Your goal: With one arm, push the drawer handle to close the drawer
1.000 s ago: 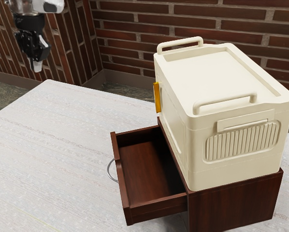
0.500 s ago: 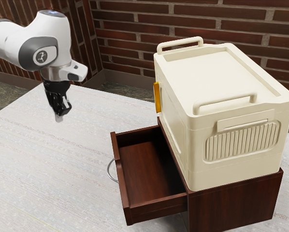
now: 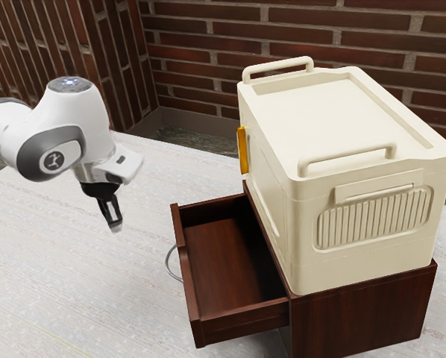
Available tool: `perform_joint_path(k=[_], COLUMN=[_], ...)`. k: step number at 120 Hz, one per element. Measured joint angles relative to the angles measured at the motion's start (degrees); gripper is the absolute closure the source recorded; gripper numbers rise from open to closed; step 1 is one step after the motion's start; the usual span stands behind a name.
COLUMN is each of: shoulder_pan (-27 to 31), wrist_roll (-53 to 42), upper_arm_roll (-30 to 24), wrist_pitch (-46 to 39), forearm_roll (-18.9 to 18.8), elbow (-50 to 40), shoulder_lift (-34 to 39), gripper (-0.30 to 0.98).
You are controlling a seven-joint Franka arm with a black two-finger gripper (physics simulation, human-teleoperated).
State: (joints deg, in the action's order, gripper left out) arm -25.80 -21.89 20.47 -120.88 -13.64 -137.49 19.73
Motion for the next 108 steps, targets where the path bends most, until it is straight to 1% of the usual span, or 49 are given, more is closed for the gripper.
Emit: perform_joint_path(k=[9,24,40,52,76,108], shoulder_pan=[0.0,-0.4,-1.7,-3.5,-6.4,-7.0], wrist_roll=[-0.4,-1.0,-1.4,-1.8,-2.4,-2.8], upper_arm_roll=[-1.1,-4.0,-4.5,-4.5,-4.4,-4.4], wrist_pitch=[-0.6,-1.3,-2.7,-5.5,-11.6,-17.9], forearm_roll=[0.0,0.2,0.7,0.8,0.5,0.3], elbow=[-2.5,-4.7,-8.4,-9.5,-9.9,-9.1], shoulder_lift=[1.8,2.6,3.6,3.4,1.6,-2.4], gripper=[0.79,0.79,0.79,0.79,0.79,0.79])
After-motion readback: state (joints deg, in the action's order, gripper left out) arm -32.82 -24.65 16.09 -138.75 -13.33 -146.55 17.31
